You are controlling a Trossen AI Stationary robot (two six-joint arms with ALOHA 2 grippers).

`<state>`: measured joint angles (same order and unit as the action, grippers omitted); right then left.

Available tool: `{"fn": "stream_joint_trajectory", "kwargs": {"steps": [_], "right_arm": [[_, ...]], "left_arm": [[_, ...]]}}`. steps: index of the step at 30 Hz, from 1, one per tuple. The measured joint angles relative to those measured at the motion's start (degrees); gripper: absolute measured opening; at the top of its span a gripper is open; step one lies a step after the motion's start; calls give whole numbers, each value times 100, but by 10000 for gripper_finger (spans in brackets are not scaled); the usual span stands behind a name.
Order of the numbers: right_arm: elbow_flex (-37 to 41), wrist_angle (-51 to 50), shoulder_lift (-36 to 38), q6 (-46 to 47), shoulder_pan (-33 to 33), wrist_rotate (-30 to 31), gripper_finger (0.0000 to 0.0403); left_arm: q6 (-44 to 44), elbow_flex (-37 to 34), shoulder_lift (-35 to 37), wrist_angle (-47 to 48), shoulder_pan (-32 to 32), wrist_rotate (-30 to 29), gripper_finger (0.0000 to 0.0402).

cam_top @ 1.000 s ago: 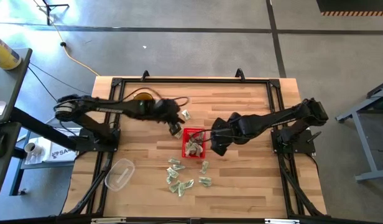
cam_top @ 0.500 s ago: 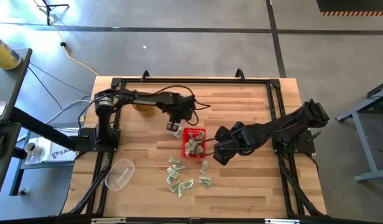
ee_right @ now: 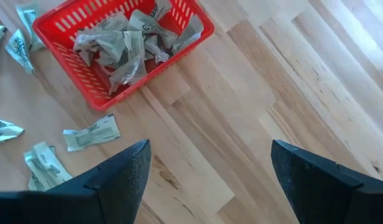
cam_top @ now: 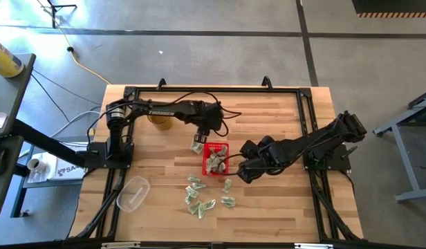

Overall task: Pick and place Stevia / Truvia into bins
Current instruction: Put the white stevia packet into the red basket

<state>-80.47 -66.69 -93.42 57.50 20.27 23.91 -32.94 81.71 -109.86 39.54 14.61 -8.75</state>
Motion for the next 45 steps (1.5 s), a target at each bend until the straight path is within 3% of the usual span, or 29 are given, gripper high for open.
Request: {"fn": "stream_joint_trajectory", "kwargs": {"steps": [4,8,16,21,26,32,34,38,42,45], "right_arm": [[0,-10,1,-82,0,-1,323],[0,-14,-1,-100,0,-1,323],[0,22,-1,3,0,-79,323],[0,33,-1,183,-1,-131,323],[0,51,-1,226,-4,-91,323],[0,51,-1,223,-121,-111,323],[0,51,-1,182,-168,-149,323],[0,49,-1,19,-199,-249,323],[0,54,-1,-195,-195,-282,323],[0,74,-3,-403,-199,-284,323]], "left_arm": [[-866,-244,2,-292,4,124,267],[-1051,-365,-123,-465,4,419,275],[-1169,-359,-569,-575,420,235,240],[-1162,-360,-586,-587,724,642,214],[-1184,-362,-640,-614,866,806,164],[-1311,-373,-662,-944,898,520,37],[-954,-324,-640,-777,845,383,20],[131,74,-482,970,579,539,37],[1131,313,172,1626,46,1683,21],[1708,317,586,864,-495,2414,20]]}}
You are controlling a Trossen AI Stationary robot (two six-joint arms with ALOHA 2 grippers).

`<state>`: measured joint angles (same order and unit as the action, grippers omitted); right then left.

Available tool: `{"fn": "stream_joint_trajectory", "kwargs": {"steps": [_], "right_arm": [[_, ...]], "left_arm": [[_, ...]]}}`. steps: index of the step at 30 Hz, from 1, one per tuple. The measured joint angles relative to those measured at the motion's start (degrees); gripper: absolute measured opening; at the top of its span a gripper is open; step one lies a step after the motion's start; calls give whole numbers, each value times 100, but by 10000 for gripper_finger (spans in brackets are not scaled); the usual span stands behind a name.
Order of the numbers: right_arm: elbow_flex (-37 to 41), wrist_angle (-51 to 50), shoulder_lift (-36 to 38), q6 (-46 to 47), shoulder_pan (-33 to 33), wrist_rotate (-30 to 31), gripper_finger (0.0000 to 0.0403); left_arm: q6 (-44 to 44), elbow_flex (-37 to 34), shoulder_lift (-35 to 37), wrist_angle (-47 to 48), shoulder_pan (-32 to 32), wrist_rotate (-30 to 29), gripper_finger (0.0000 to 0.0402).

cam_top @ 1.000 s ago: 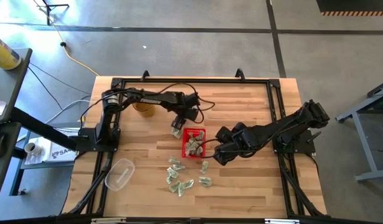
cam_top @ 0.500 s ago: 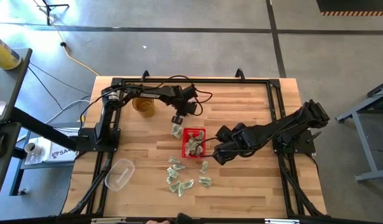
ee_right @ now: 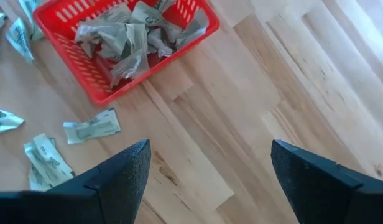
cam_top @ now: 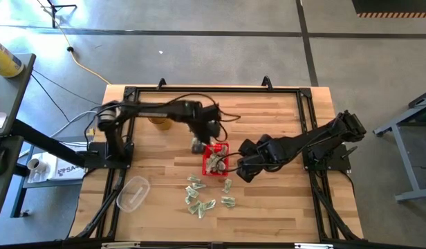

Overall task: Pick and place Stevia / Truvia into bins
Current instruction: Put the white stevia packet into the red basket

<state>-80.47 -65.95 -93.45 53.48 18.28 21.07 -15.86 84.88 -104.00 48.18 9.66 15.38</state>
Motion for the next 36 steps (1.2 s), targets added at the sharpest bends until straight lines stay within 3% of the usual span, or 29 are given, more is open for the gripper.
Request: {"fn": "stream_joint_trajectory", "kwargs": {"steps": [3,7,14,19,22,24,30,36], "right_arm": [[0,68,0,-260,-31,5,323],[0,128,-2,-605,-37,-62,323],[0,150,-4,-1144,-83,-175,323],[0,187,-4,-1413,-300,-284,323],[0,247,-4,-1489,-413,-376,323],[0,280,-4,-1515,-457,-392,323],[0,299,-4,-1511,-494,-304,323],[0,285,-2,-1382,-478,-220,323]], "left_arm": [[298,11,28,-537,-581,-235,24],[1117,0,-440,-481,-1010,-567,50],[1806,120,-230,350,-1410,-2379,158],[2324,409,189,713,-1324,-2372,241],[2588,287,265,1384,-1062,-2807,268],[2716,54,345,1432,-706,-2820,272],[2699,-1049,356,923,87,-1740,254],[2645,-1877,355,-239,118,-1823,226]]}}
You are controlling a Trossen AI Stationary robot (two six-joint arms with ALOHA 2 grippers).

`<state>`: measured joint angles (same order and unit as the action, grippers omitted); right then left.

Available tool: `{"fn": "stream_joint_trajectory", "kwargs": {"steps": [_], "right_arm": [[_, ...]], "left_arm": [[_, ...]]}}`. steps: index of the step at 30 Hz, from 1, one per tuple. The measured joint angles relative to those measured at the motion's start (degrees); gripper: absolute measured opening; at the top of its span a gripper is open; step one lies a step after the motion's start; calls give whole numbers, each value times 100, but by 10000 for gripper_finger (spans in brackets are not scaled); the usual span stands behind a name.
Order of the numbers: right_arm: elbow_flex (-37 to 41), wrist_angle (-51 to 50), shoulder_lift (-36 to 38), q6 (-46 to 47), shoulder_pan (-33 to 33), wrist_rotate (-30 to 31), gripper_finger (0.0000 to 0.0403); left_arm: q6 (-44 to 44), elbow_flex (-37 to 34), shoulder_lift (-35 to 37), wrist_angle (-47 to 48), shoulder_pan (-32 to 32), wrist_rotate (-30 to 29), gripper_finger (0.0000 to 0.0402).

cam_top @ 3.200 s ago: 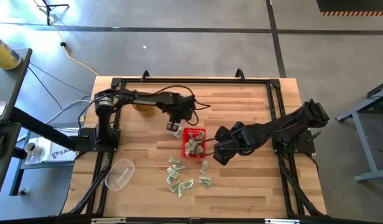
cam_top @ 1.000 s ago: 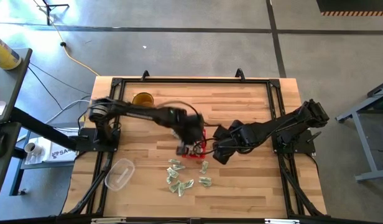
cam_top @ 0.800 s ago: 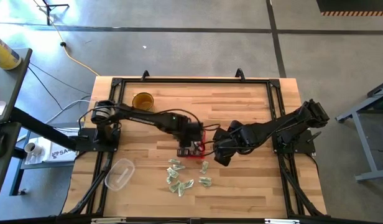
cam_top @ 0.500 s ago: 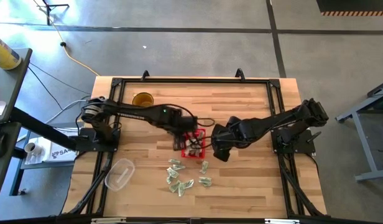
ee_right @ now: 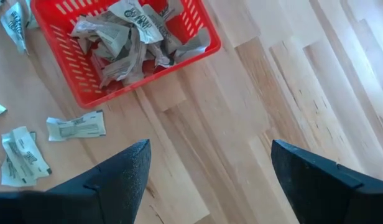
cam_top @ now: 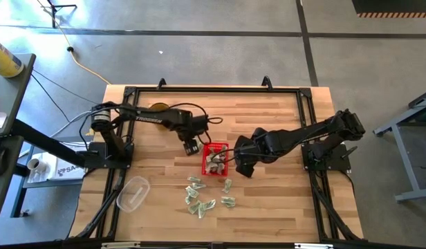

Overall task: Pick and place Stevia / Truvia into bins
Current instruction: Put the white stevia packet into the red basket

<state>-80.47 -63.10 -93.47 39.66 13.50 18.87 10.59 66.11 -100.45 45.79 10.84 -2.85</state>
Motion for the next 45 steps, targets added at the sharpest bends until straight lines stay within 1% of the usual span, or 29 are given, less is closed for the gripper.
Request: {"fn": "stream_joint_trajectory", "kwargs": {"steps": [5,7,9,16,18,20,22,24,25,26,27,30,32,33,35,38,40,41,45], "right_arm": [[0,16,0,17,-19,34,323],[0,18,0,5,-41,31,323],[0,18,0,-4,-78,28,323],[0,23,2,35,-112,-27,323],[0,26,2,55,-112,-36,323],[0,23,2,77,-112,-34,323],[0,27,2,79,-115,-34,323],[0,27,2,79,-117,-21,323],[0,27,2,81,-117,-21,323],[0,24,2,86,-117,-19,323],[0,14,2,98,-115,-19,323],[0,-49,2,103,-114,-69,323],[0,-117,2,103,-98,-82,323],[0,-135,2,100,-81,-71,323],[0,-163,2,83,-48,-31,323],[0,-199,4,33,0,34,323],[0,-236,4,27,31,114,323],[0,-253,4,26,51,151,323],[0,-283,4,18,98,222,323]], "left_arm": [[578,-360,-2,-933,-80,-465,221],[607,-442,-9,-1132,-71,-767,221],[569,-512,-114,-1285,-61,-903,220],[298,-510,-593,-1241,10,-424,216],[274,-502,-608,-1205,-1,-432,198],[248,-483,-600,-1173,1,-492,163],[75,-455,-506,-1062,4,-648,113],[-260,-407,-467,-908,54,-850,54],[-426,-370,-438,-824,109,-936,31],[-566,-324,-429,-647,167,-1017,21],[-656,-259,-428,-477,229,-1046,21],[-723,112,-409,299,384,-1045,42],[-638,406,-308,753,392,-916,41],[-613,548,-225,868,376,-794,34],[-500,817,-23,864,275,-287,19],[-84,1212,206,546,61,599,21],[139,1405,228,275,-131,1048,31],[228,1448,226,113,-247,1151,36],[468,1483,56,-675,-735,1179,36]]}}
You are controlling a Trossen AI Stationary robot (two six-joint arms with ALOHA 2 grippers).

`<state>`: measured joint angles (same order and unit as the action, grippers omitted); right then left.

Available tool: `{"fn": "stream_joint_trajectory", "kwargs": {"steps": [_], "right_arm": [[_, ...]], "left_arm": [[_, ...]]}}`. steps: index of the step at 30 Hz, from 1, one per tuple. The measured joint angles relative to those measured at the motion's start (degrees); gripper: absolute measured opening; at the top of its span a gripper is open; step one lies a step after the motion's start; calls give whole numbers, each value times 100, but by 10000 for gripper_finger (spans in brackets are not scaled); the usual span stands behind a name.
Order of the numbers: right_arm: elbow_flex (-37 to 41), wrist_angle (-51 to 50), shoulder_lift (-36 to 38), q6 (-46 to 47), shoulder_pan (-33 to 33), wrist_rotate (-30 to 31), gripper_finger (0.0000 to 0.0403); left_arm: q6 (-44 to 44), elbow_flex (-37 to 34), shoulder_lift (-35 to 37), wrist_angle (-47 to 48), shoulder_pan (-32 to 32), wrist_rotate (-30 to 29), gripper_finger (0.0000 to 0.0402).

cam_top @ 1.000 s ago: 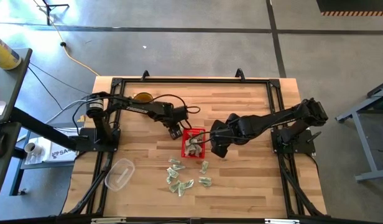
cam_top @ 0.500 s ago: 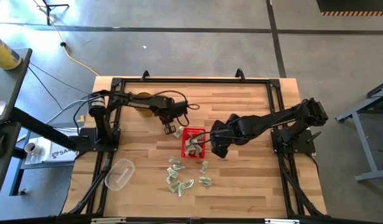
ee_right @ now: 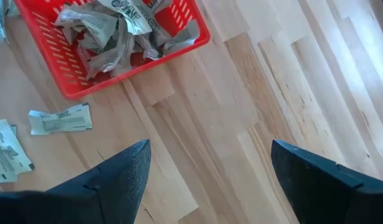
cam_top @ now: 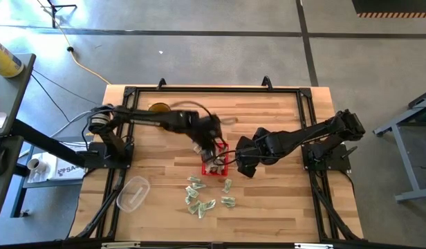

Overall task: Pick and place Stevia / Truvia into bins
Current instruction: Put the white stevia packet into the red basket

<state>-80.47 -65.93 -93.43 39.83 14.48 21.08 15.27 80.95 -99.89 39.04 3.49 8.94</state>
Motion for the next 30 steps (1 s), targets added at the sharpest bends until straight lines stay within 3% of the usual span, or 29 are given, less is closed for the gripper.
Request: {"fn": "stream_joint_trajectory", "kwargs": {"steps": [5,12,17,21,30], "right_arm": [[0,-39,0,-87,69,-13,323],[-2,-118,2,-92,172,-16,323],[-1,-180,2,-70,177,-125,323],[-2,-222,2,-70,207,-75,323],[-2,-159,2,33,203,106,323]], "left_arm": [[2,-18,-233,-100,-323,-536,53],[123,11,65,72,-389,-1166,164],[74,9,370,1443,-387,-1424,226],[-671,-194,458,2202,-389,-1615,236],[-293,-1739,438,243,-120,-1678,221]]}}
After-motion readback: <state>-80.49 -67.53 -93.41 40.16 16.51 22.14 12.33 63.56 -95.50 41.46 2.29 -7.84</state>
